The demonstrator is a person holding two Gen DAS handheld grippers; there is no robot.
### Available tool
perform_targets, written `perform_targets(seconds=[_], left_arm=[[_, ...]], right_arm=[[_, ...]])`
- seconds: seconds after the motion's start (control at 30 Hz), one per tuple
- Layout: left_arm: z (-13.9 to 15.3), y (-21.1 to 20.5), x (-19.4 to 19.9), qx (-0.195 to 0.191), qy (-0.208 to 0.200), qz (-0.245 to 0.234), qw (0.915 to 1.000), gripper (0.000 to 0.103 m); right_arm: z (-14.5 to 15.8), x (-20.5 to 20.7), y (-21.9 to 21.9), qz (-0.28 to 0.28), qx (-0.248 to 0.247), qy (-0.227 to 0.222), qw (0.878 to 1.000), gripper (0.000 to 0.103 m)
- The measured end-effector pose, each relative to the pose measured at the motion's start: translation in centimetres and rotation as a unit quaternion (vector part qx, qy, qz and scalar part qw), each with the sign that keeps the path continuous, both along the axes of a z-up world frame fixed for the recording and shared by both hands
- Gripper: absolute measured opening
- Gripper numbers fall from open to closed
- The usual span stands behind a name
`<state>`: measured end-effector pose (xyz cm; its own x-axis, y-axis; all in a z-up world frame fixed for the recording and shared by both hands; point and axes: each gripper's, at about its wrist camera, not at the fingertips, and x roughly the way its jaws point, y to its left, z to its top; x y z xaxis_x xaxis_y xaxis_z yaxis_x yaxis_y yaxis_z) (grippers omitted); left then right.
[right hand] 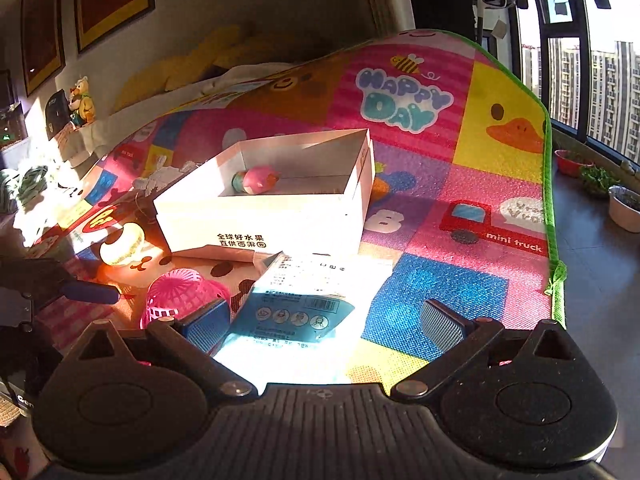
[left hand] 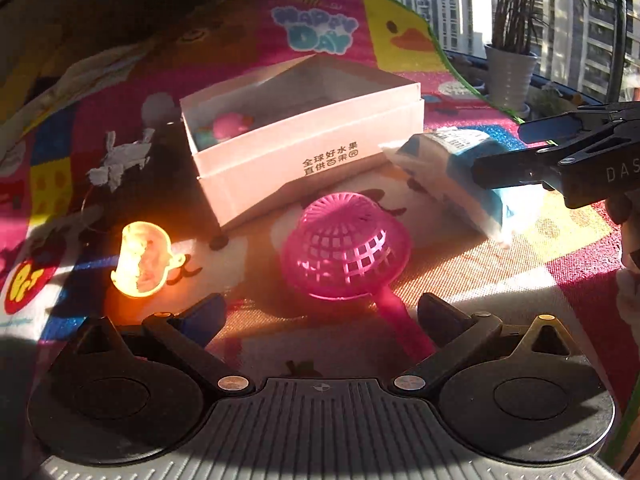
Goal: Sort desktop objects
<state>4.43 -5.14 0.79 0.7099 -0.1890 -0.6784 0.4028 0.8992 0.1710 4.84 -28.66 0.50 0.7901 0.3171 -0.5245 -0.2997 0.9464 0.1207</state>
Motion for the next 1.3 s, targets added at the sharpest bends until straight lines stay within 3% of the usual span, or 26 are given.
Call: perform_targets(seconds=[0.13, 0.3, 0.37, 0.43, 0.5, 0.6, 0.77, 0.83, 0.93, 1.07, 1.3], left_arm=[[0.3, 2.4, 0.9, -0.005, -0.009, 0.059, 0.9982, 0.103], [0.5, 2.8, 0.6, -0.072, 0.004, 0.047, 0.9963, 0.103], [0.3, 2.1, 0.3, -0.079, 0.004, 0.036, 0.9962, 0.103], [0.0, 1.4, 0.1, -0.085, 0.007, 0.029, 0.9959, 0.103], [-0.3, 1.2, 0.0, -0.084, 0.008, 0.028, 0.9960, 0.103], [-0.3, 1.9, 0.2, -0.098, 0.012, 0.043, 0.9942, 0.103], [-0.4, 2.3, 0.5, -0.109, 0.016, 0.059, 0.9922, 0.103], [-0.5, 2.2, 0.4, -0.105, 0.015, 0.059, 0.9926, 0.103], [-0.5, 2.1, 0.4, -0.105, 0.015, 0.059, 0.9926, 0.103], [-0.5, 2.2, 0.4, -0.109, 0.015, 0.060, 0.9921, 0.103], [-0.6, 2.2, 0.4, -0.108, 0.016, 0.060, 0.9922, 0.103]], right_arm=[[-0.5, 0.0, 1.5, 0.012, -0.021, -0.003, 1.000, 0.103], [-0.6, -0.1, 2.2, 0.016, -0.032, -0.001, 0.999, 0.103], [-0.6, -0.2, 2.4, 0.022, -0.033, 0.002, 0.999, 0.097], [-0.8, -0.2, 2.7, 0.038, -0.039, 0.019, 0.998, 0.074], [-0.8, -0.5, 2.9, 0.044, -0.043, 0.026, 0.998, 0.067], [-0.6, -1.7, 3.0, 0.070, -0.043, 0.035, 0.996, 0.066], [-0.5, -4.1, 3.4, 0.105, -0.062, 0.033, 0.992, 0.074], [-0.5, -4.5, 3.3, 0.102, -0.062, 0.027, 0.992, 0.090], [-0.7, -4.2, 3.1, 0.088, -0.051, 0.039, 0.994, 0.099], [-1.5, -3.4, 2.9, 0.082, -0.024, 0.079, 0.993, 0.101], [-1.8, -3.3, 2.9, 0.067, -0.007, 0.086, 0.994, 0.103]])
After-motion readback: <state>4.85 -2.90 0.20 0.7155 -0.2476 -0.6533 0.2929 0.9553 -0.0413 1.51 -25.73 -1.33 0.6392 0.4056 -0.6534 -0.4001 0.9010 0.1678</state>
